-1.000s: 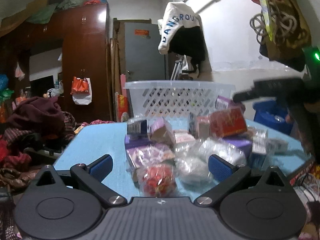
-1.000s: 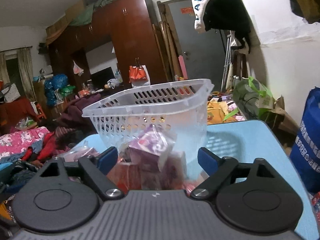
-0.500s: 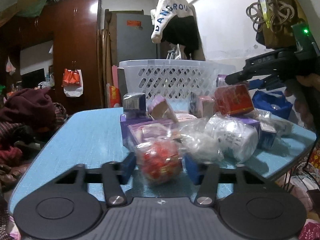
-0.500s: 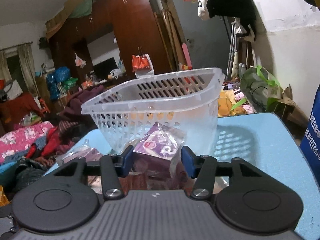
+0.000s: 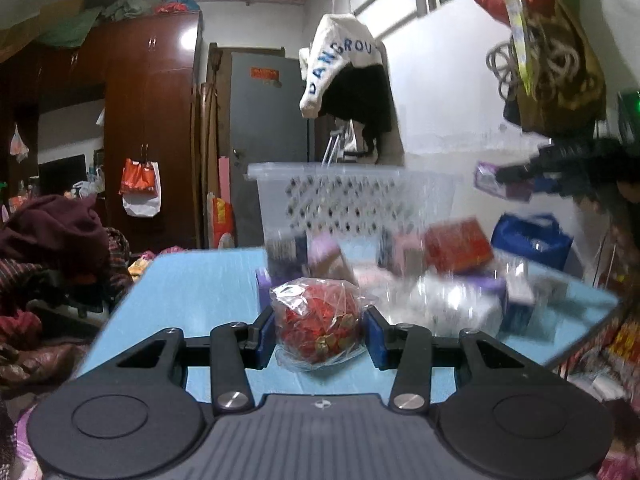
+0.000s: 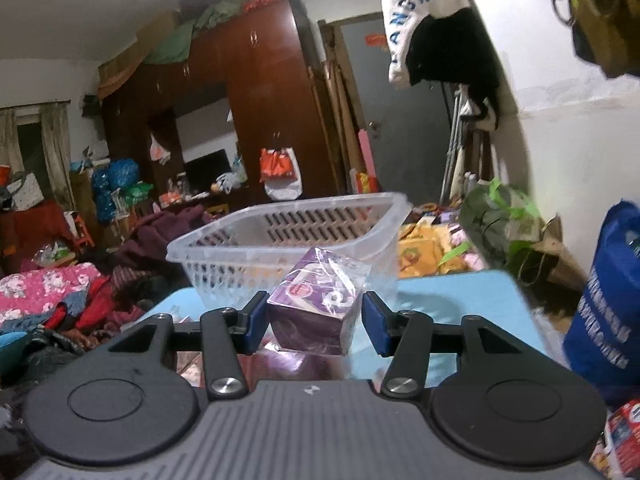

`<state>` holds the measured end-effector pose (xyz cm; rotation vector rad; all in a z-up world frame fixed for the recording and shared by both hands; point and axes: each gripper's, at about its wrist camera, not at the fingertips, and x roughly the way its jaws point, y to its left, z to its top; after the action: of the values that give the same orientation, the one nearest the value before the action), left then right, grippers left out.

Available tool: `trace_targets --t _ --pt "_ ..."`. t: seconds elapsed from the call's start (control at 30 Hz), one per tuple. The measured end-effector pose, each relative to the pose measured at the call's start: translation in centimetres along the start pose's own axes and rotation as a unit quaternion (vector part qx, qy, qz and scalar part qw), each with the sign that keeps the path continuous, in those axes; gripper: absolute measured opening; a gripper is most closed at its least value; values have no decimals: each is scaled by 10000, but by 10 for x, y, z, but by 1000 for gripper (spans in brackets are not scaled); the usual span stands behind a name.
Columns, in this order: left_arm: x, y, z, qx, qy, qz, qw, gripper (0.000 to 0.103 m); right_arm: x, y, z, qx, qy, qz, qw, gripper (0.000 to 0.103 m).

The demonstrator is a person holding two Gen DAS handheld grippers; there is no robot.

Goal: Organize objects
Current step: 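Carry both items over the white basket and open both tools to drop them, then grasp the pink-purple printed box with the left tool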

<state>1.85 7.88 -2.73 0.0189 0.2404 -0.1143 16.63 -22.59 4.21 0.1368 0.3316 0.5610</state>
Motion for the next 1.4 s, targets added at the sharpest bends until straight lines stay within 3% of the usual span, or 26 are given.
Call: trace_targets --t 0.13,0.23,0.3,0.4,0.43,0.47,0.5,0.53,0.57,0.73,0.9,0.97,1.03,1.2,1.4 --pt "18 1 51 74 -266 -51 9996 49 8 7 28 -281 -256 88 9992 54" --pt "59 2 107 -45 -324 -175 9993 49 39 27 57 -988 -424 -71 9942 54" --pt "102 4 145 -184 -155 -214 9995 49 64 35 71 -1204 -343 -84 9921 54" --pt "158 -2 171 -115 144 -122 9998 50 103 39 79 -1336 -46 -86 9910 54" --pt "177 -5 175 -67 284 -73 9995 58 113 39 79 -1344 37 -75 9909 56" --pt "190 -6 174 -35 410 -61 9991 82 122 38 79 -1344 121 -54 9908 57" --pt "200 -7 173 -36 483 0 9988 93 126 38 78 -1345 120 -100 9908 72" --pt "204 -7 171 -57 510 96 9986 101 126 38 76 -1319 65 -232 9910 95" --pt "201 -7 168 -66 491 142 9987 101 122 37 74 -1271 -49 -334 9913 103" --pt "116 9 134 -353 -129 -54 9993 103 45 20 34 -1180 -394 -141 9921 103" --pt "54 16 59 -451 -36 43 9990 103 -18 -13 -38 -937 -103 -337 9950 103" --pt "48 16 38 -546 171 45 9983 103 -32 -25 -60 -686 -7 -488 9964 101" --pt "44 19 23 -621 286 -17 9977 103 -35 -33 -75 -666 186 -385 9969 93" --pt "41 23 14 -574 311 118 9978 103 -21 -34 -81 -908 480 -230 9945 92" --pt "44 27 5 -710 402 146 9966 103 -18 -36 -91 -833 483 -114 9953 89"
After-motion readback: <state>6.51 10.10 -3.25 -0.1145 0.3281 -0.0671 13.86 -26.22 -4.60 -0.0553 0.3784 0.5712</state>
